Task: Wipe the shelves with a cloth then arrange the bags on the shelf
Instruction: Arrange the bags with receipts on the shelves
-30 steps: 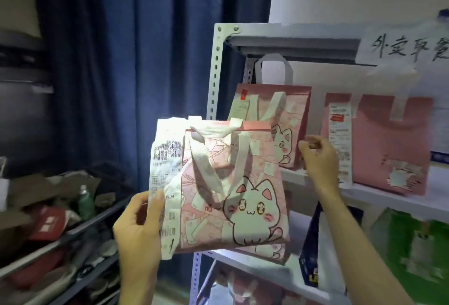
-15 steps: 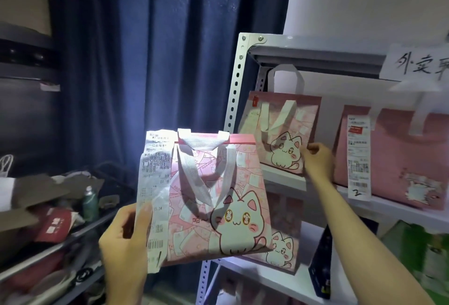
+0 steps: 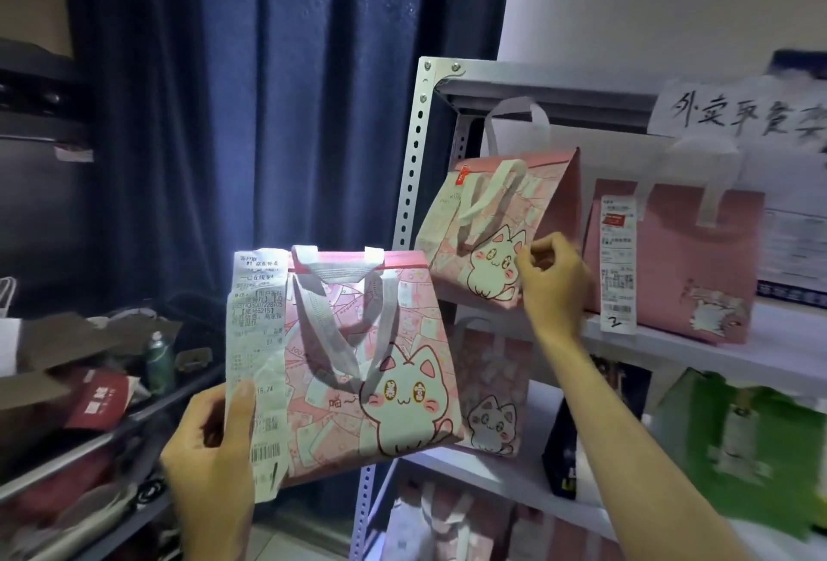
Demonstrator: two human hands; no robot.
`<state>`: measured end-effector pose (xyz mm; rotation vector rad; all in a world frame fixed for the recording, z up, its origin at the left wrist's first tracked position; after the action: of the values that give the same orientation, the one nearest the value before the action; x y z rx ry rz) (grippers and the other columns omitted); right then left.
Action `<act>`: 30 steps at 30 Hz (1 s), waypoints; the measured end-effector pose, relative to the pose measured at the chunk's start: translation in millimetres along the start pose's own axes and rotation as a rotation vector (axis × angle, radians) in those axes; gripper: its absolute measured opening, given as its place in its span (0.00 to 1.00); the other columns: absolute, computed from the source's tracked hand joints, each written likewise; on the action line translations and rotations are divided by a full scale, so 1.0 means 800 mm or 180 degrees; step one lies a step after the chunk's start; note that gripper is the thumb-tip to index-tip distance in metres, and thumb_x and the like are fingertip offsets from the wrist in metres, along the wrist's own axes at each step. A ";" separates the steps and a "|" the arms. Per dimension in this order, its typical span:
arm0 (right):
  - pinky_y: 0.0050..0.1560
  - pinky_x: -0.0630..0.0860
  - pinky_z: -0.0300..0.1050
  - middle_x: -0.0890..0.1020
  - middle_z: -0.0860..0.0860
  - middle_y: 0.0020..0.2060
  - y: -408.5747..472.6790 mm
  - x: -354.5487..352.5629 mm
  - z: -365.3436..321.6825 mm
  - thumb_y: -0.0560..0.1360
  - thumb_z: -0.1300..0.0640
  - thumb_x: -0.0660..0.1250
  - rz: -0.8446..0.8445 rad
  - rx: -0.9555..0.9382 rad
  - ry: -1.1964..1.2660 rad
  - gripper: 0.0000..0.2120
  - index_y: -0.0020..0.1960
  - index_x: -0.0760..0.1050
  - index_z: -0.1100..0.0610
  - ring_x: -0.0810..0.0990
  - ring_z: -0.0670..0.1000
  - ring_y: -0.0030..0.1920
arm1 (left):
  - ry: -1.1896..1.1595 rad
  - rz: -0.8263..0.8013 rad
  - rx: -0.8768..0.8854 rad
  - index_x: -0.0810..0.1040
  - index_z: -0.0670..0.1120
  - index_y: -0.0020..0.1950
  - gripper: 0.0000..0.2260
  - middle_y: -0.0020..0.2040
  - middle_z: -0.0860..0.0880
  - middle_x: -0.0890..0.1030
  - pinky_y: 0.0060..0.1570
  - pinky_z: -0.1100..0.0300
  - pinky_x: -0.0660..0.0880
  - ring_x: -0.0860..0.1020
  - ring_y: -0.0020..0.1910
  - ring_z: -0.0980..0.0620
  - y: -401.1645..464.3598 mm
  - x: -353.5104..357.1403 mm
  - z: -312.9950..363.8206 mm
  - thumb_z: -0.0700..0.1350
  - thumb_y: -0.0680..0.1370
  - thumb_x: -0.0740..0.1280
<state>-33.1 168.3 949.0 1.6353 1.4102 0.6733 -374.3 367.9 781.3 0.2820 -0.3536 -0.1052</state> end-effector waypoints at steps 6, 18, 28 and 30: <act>0.37 0.76 0.37 0.82 0.50 0.38 -0.029 -0.096 -0.007 0.77 0.58 0.72 0.0222 0.0023 0.0178 0.06 0.44 0.77 0.55 0.79 0.45 0.37 | -0.0032 0.0002 0.0097 0.82 0.50 0.46 0.05 0.44 0.45 0.85 0.34 0.56 0.82 0.84 0.42 0.43 -0.044 -0.017 0.026 0.49 0.80 0.70; 0.37 0.79 0.35 0.82 0.49 0.42 -0.083 -0.339 0.038 0.82 0.52 0.66 0.0726 0.0395 -0.0102 0.10 0.54 0.79 0.60 0.81 0.51 0.39 | 0.0125 -0.0386 0.0422 0.81 0.46 0.51 0.11 0.44 0.46 0.83 0.41 0.53 0.76 0.79 0.41 0.49 -0.098 0.000 0.083 0.53 0.82 0.66; 0.46 0.82 0.64 0.85 0.55 0.45 -0.103 -0.443 0.116 0.81 0.45 0.66 0.1043 0.0930 -0.0553 0.12 0.54 0.79 0.54 0.82 0.57 0.41 | -0.0856 -0.0430 0.0119 0.81 0.43 0.51 0.07 0.41 0.53 0.80 0.37 0.65 0.78 0.77 0.39 0.58 -0.081 0.129 0.075 0.45 0.82 0.66; 0.45 0.82 0.62 0.85 0.56 0.46 -0.097 -0.442 0.126 0.82 0.48 0.66 0.1016 0.0938 -0.0529 0.12 0.54 0.79 0.57 0.81 0.57 0.41 | -0.0895 -0.0454 0.0152 0.81 0.43 0.51 0.07 0.41 0.54 0.80 0.37 0.65 0.77 0.77 0.39 0.60 -0.068 0.165 0.072 0.45 0.82 0.66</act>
<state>-65.8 -199.0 877.3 2.1265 1.1807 0.5070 -274.5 281.4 860.2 0.3407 -0.6156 -0.2786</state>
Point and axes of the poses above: each hand's wrist, its own y-axis towards the middle knuckle, its own x-axis out of the palm, z = x × y, the point moved 6 cm from there along y, towards the middle knuckle
